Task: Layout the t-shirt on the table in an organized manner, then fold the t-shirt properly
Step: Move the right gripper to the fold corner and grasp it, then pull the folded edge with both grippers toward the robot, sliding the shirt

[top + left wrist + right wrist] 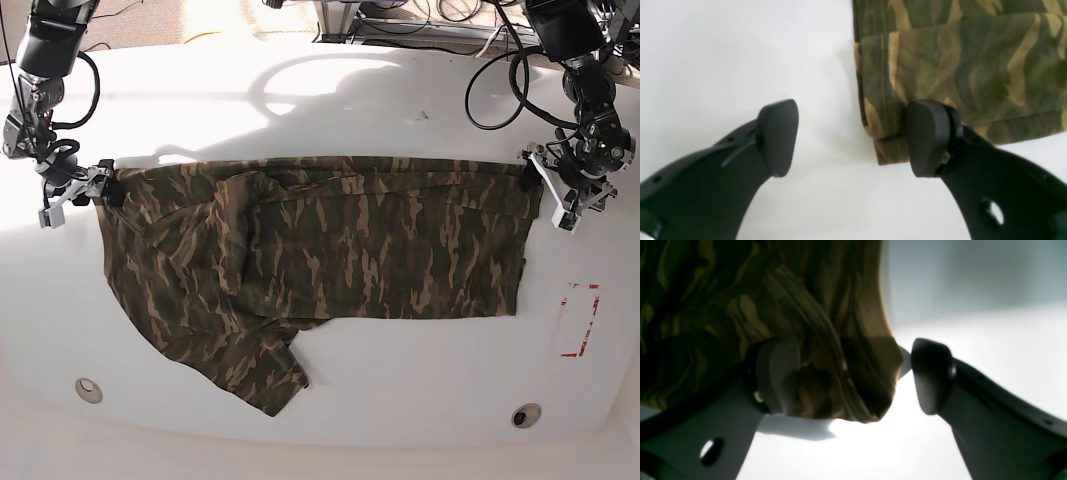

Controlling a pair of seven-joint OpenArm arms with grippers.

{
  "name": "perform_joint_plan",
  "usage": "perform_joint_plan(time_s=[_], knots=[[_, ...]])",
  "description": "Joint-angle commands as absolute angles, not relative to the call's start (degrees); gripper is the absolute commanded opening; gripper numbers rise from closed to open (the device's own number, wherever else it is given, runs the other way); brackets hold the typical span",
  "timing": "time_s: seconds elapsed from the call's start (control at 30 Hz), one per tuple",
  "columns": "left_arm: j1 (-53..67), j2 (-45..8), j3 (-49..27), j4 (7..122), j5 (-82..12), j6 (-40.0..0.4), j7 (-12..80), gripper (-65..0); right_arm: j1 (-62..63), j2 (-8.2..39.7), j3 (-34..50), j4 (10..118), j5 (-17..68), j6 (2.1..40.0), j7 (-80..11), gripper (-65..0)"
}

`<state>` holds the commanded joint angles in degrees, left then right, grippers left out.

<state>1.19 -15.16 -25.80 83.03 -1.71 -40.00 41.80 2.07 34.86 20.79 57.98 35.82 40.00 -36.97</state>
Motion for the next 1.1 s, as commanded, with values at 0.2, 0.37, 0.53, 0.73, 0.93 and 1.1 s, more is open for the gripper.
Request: perform_joint_plan(time_s=[0.2,0.37,0.53,0.73,0.93,1.1], knots=[[0.9,-14.8,-25.7,81.1,-1.7,-40.0,41.8,-19.2,2.1,34.9,20.8,58.0,35.8,40.0,-37.0,-18.5],[1.2,-14.8,-22.9,80.1,-1.7,-40.0,41.8,-20.4,2.1,34.9,20.8,58.0,35.8,40.0,-37.0,-29.0],[2.3,-14.9,-20.4,80.0,-1.6,-40.0,41.8,-37.4,2.1,34.9,20.8,58.0,35.8,40.0,-37.0,-37.1],[2.9,-14.9,-19.5,80.0,-1.5,-40.0,41.8,-60.6,2.1,34.9,20.8,58.0,35.8,40.0,-37.1,-49.6],[4.6,-14.9,-19.6,80.6,-1.5,-40.0,42.1,-65.0,2.1,34.9,20.8,58.0,35.8,40.0,-38.8,-65.0],[6.7,-15.1,-19.8,83.9,-1.5,-40.0,42.1,-65.0,0.9,34.9,20.9,58.2,35.8,40.0,-40.2,-65.0]])
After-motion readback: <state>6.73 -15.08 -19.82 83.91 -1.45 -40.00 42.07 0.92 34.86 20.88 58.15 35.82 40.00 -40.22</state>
